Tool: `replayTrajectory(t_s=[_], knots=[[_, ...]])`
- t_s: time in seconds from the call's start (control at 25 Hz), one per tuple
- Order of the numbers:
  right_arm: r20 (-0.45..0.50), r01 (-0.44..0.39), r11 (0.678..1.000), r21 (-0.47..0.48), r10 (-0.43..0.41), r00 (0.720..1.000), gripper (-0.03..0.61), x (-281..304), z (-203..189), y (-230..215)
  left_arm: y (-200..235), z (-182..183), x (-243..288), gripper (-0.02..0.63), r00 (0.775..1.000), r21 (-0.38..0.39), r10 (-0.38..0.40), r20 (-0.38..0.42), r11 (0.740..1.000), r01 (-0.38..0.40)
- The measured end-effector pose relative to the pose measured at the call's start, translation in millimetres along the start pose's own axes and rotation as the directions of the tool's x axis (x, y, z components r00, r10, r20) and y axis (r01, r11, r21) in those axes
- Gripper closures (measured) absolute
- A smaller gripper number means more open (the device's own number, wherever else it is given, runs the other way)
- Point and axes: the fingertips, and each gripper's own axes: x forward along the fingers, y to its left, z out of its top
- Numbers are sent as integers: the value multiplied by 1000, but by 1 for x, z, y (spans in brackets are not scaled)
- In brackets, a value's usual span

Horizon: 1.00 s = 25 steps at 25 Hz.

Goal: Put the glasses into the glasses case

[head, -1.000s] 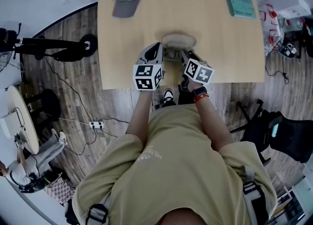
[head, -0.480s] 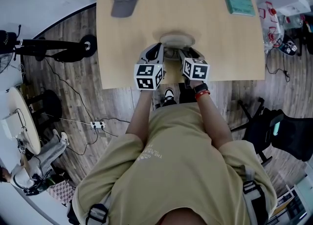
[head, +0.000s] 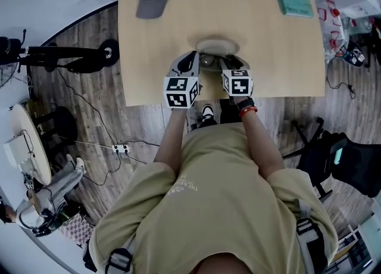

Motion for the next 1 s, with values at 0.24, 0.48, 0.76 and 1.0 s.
replayTrajectory(t_s=[0.24, 0.48, 0.76, 1.0], knots=[[8, 7, 999, -46, -7, 1000, 417, -1, 5, 3, -1, -2, -2, 591, 1000, -2, 3, -2, 1000, -3], [28, 0, 1000, 9, 0, 1000, 417, -9, 13, -1, -4, 3, -4, 591, 1000, 5, 2, 9, 1000, -2], [56, -2, 1000, -1, 2, 998, 417, -21, 22, 1, -8, 12, -8, 591, 1000, 13, 2, 28, 1000, -2], [113, -10, 1000, 16, 8, 994, 431, -44, 36, 1, -14, 17, -13, 591, 999, 23, 5, 50, 1000, -6]])
